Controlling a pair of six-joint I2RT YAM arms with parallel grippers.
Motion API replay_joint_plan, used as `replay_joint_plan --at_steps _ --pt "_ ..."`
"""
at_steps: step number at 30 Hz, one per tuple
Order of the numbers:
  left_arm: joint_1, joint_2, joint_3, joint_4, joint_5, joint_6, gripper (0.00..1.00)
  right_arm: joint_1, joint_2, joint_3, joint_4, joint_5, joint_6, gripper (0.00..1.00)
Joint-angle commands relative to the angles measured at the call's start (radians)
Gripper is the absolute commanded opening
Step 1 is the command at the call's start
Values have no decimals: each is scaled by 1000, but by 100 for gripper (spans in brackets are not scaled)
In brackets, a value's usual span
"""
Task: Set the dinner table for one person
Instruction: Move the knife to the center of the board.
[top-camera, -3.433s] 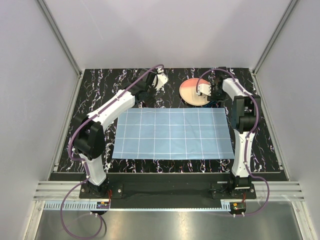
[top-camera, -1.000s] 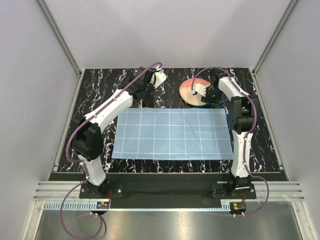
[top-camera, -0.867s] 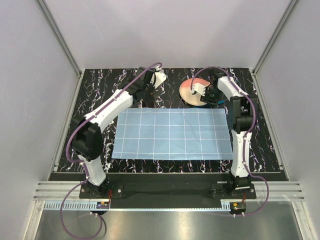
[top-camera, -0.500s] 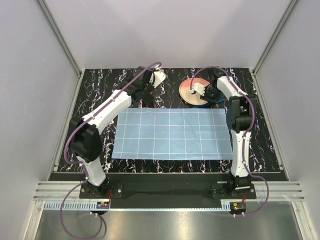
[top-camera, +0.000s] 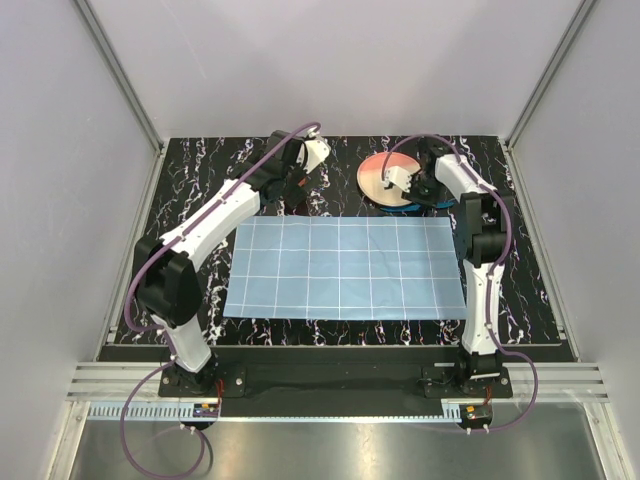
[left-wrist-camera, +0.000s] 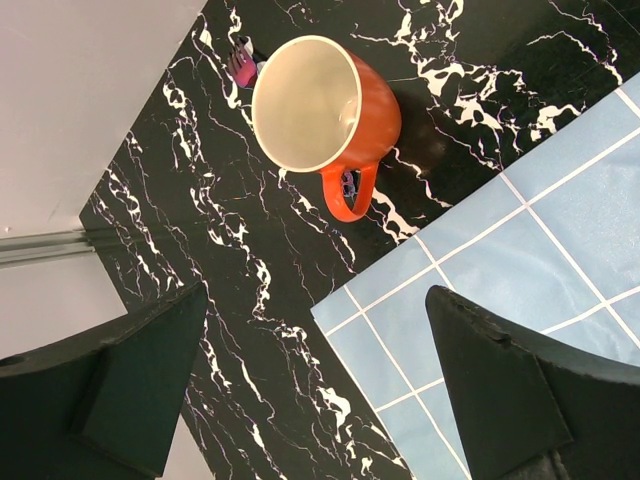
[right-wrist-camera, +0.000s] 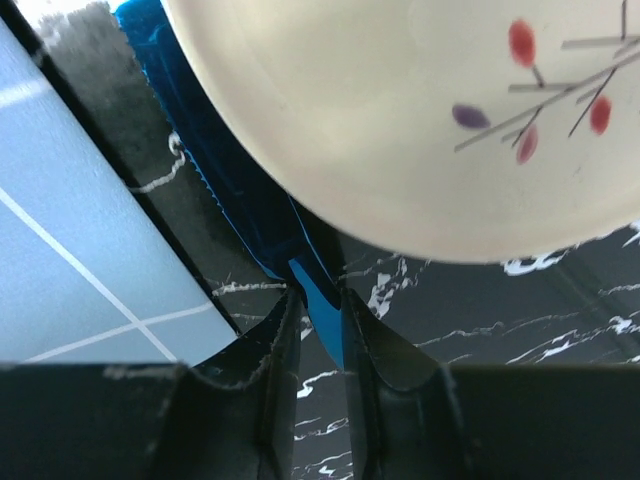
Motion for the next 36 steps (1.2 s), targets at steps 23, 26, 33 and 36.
replay_joint_plan --at_steps 23,26,33,36 --pt "9 -39 6 45 12 28 99 -200 5 -174 -15 135 167 29" --pt "9 -41 8 43 15 28 99 -206 5 -171 -16 139 196 30" --pt "10 -39 9 45 18 31 99 -208 18 -120 -21 164 334 28" --pt "9 -41 8 43 21 30 99 -208 34 -56 -63 166 424 27"
